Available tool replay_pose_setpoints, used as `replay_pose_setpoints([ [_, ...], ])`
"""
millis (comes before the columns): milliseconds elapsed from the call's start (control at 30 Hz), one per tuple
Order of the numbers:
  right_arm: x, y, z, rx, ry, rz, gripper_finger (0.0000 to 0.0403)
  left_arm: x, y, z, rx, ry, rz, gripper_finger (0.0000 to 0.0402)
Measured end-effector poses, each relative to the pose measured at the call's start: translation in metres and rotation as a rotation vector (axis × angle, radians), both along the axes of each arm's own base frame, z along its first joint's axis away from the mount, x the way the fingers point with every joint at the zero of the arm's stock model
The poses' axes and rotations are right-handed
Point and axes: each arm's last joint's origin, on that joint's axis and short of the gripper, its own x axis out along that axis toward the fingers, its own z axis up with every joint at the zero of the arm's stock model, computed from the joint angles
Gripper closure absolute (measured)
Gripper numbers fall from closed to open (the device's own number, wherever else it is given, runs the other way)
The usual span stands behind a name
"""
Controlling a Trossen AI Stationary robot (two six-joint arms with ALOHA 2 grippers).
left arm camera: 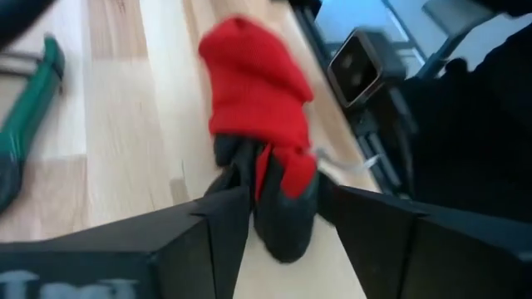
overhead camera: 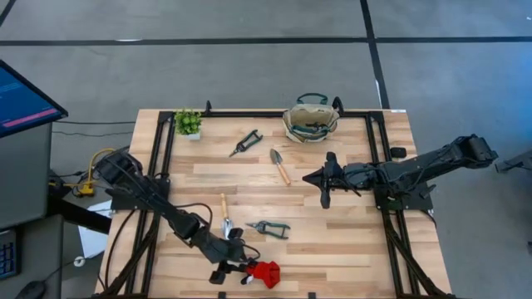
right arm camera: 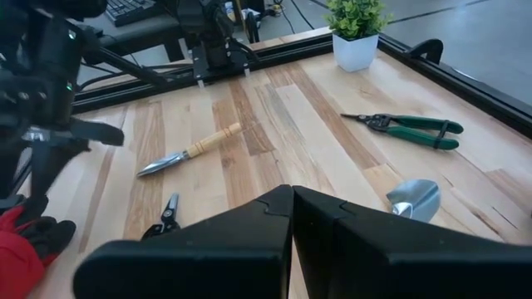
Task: Pick & Place Garden tools in Gardening bag
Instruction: Put the red gloves into the gardening bag
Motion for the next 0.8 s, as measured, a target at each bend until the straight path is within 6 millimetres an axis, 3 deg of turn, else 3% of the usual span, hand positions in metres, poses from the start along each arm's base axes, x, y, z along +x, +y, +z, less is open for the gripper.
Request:
replay_pose_setpoints([
  [467, 0.0, 0.0, 0.0, 0.0, 0.0, 0.0, 0.0403, 0.002, -0.005, -0.033, -0.046, 0.12, 0.066, 0.0257],
  [800, 0.0, 0.0, 0.0, 0.0, -0.001, 0.0, 0.0403, 0.004, -0.006, -0.024, -0.083, 0.07, 0.058, 0.0273],
])
